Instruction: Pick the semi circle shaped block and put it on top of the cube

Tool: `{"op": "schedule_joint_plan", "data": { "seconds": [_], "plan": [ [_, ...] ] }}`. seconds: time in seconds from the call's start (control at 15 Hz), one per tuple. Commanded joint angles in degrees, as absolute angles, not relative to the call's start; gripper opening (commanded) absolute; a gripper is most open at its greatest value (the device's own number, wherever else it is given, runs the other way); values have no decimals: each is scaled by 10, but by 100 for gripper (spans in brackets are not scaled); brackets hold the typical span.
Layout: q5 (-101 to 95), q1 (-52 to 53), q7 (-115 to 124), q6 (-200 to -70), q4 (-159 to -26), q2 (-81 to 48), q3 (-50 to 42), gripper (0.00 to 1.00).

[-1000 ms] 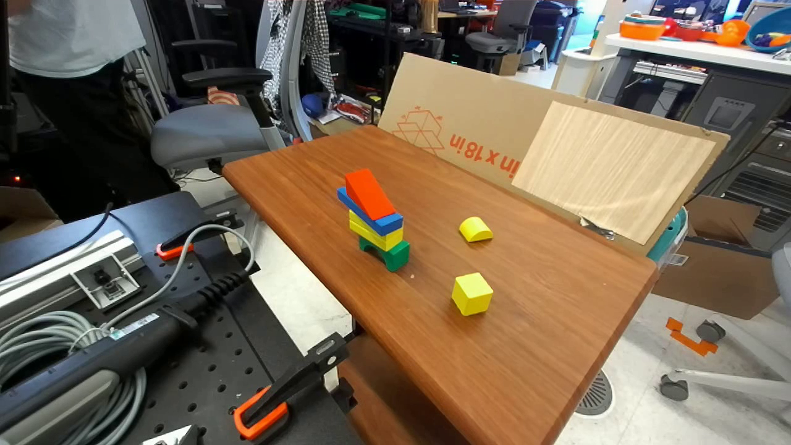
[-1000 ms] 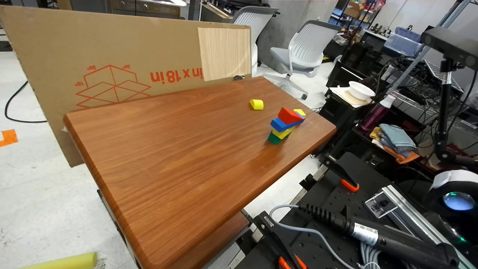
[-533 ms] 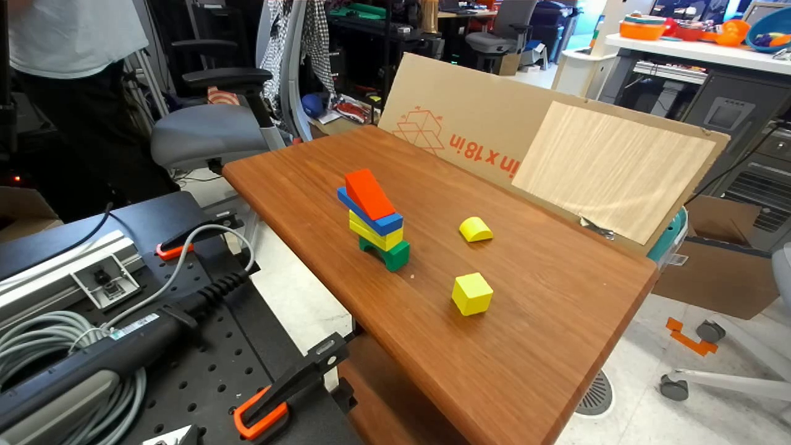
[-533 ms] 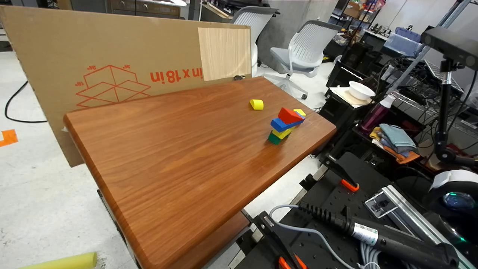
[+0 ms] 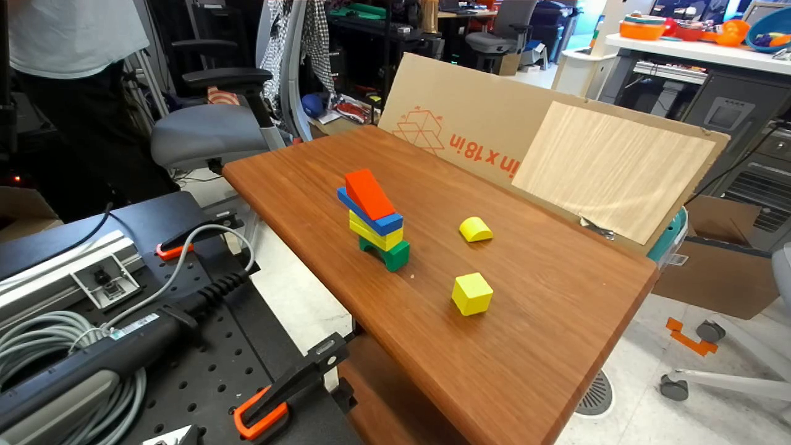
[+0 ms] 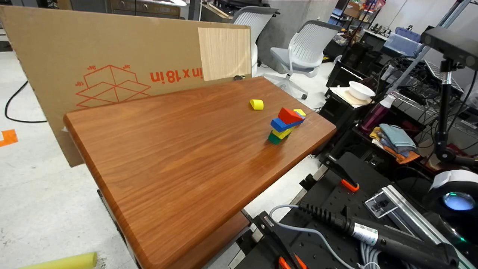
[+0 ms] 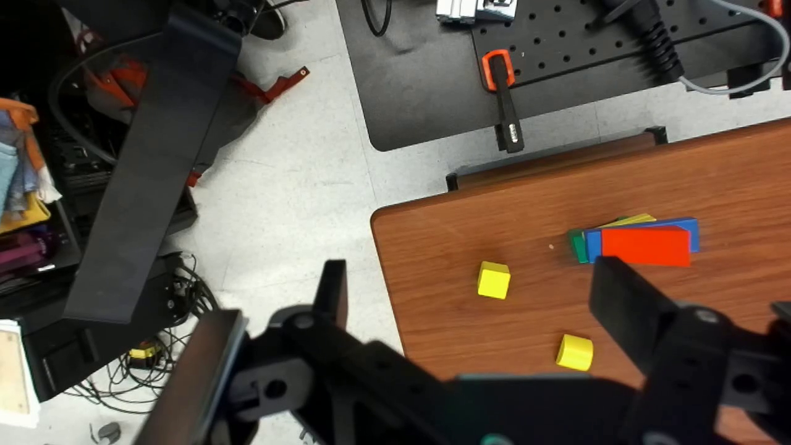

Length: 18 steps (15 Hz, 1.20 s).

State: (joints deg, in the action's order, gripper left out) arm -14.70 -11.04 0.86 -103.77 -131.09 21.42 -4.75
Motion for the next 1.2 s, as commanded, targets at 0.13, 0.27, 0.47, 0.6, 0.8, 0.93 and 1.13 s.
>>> {"op": "schedule_joint_plan", "data": {
  "seconds": [0.13, 0.27, 0.47, 0.6, 0.8, 0.93, 1.13],
  "plan": [
    [-145, -94, 8, -1047, -1308, 190, -53, 100],
    [-129, -86, 3, -1063, -1303, 164, -55, 100],
    [-89, -72, -10, -1099, -1290, 104, -58, 100],
    [-59, -64, -28, -1115, -1279, 61, -57, 100],
    [-17, -57, -68, -1143, -1257, -17, -54, 100],
    [22, -58, -90, -1158, -1232, -79, -51, 100],
    [61, -65, -107, -1166, -1189, -158, -43, 100]
  ]
}}
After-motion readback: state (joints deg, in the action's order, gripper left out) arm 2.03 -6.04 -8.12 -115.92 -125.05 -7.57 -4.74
